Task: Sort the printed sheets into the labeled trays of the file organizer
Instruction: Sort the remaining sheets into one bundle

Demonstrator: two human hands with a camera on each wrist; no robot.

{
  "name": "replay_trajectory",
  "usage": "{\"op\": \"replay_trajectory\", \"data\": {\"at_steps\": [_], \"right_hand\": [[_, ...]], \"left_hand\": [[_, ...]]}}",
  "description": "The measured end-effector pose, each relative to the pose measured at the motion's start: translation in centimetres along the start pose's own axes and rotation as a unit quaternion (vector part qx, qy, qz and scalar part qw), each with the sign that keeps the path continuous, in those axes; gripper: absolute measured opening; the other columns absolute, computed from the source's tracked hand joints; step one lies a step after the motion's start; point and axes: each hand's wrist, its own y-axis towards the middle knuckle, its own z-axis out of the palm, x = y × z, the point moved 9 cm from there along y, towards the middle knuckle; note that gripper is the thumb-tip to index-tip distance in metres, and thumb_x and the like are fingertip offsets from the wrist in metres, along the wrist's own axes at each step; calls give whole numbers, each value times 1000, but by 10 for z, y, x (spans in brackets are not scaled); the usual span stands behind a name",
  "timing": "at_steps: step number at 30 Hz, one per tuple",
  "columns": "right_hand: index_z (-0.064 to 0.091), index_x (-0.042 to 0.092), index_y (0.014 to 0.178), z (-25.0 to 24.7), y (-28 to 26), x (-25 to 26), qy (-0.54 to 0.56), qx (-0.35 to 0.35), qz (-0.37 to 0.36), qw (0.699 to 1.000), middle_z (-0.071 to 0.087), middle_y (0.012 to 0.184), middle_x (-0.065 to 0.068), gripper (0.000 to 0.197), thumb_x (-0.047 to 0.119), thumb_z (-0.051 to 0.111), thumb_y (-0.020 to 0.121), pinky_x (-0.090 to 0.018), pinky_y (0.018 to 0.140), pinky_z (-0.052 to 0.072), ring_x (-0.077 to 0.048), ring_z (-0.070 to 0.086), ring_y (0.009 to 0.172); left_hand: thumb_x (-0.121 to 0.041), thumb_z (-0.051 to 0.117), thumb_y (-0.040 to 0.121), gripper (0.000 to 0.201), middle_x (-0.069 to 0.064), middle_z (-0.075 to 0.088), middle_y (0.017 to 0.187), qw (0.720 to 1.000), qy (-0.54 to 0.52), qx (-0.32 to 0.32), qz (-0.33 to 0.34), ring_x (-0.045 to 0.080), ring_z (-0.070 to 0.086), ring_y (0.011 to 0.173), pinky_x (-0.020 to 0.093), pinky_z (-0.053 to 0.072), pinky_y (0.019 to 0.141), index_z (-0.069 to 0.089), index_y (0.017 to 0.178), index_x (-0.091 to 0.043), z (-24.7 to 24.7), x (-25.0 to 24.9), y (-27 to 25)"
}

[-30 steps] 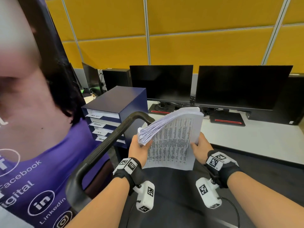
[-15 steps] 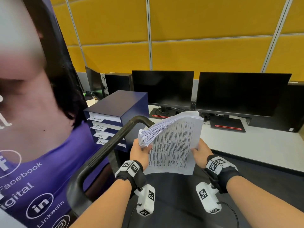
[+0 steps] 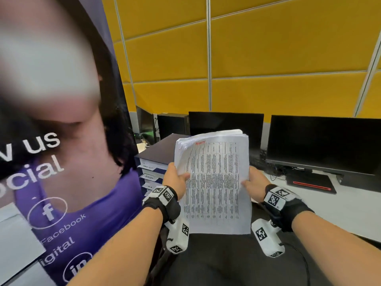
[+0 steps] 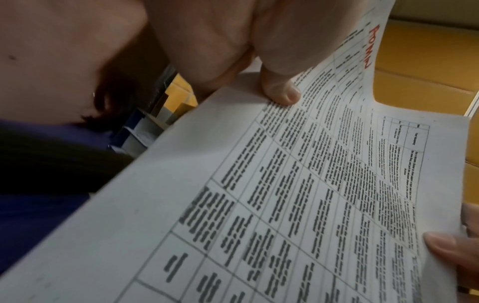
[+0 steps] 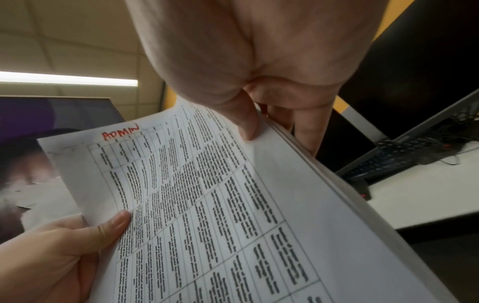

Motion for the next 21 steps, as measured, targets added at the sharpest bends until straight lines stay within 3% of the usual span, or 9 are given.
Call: {"op": "replay_trajectory", "data": {"at_steps": [4,7,11,15,18,21], "right_hand": [[53,15,126,11,5,53,-8,30,-45,999,59,124,-3,38,7,48,89,-40,97,47,-24,55,116],[55,7,123,33,4,100,-12,70,-76,995,59,118,-3,35,0,45,90,-36,92,48,-25,56,110],[58,-9,111,75,12,146,-16,108,-79,991,62,112,-25,27,-1,46,88,-52,91,49,-40,59,105],[56,-4,117,126,24,176,-20,129,-49,990,61,115,-19,29,2,46,90,-45,93,50,-35,58,108],[58,8,114,162,37,187,-26,127,-19,991,63,113,-13,31,10,49,85,-48,91,51,-30,61,103],[59,9,110,197,50,199,-53,115,15,992,63,108,-10,26,10,51,85,-42,91,50,-27,60,99]], "left_hand": [[-13,56,93,24,9,57,102,999,41,-14,-10,26,56,89,37,48,76,37,108,-10,-44,-10,9],[-13,59,92,35,11,57,110,998,44,-30,-37,28,57,97,39,48,84,38,119,-7,-88,-3,14],[-11,62,89,44,10,57,118,995,50,-59,-64,30,57,109,42,47,94,36,124,-8,-143,23,22],[-1,61,88,42,9,53,103,993,26,-99,-63,25,55,89,35,45,79,26,108,-13,-196,58,38],[-2,63,86,42,2,50,88,993,30,-92,-65,18,53,72,32,44,65,26,102,-14,-225,88,57],[-6,69,83,42,1,52,83,994,46,-73,-68,16,52,68,34,46,65,30,97,-16,-251,119,81]]}}
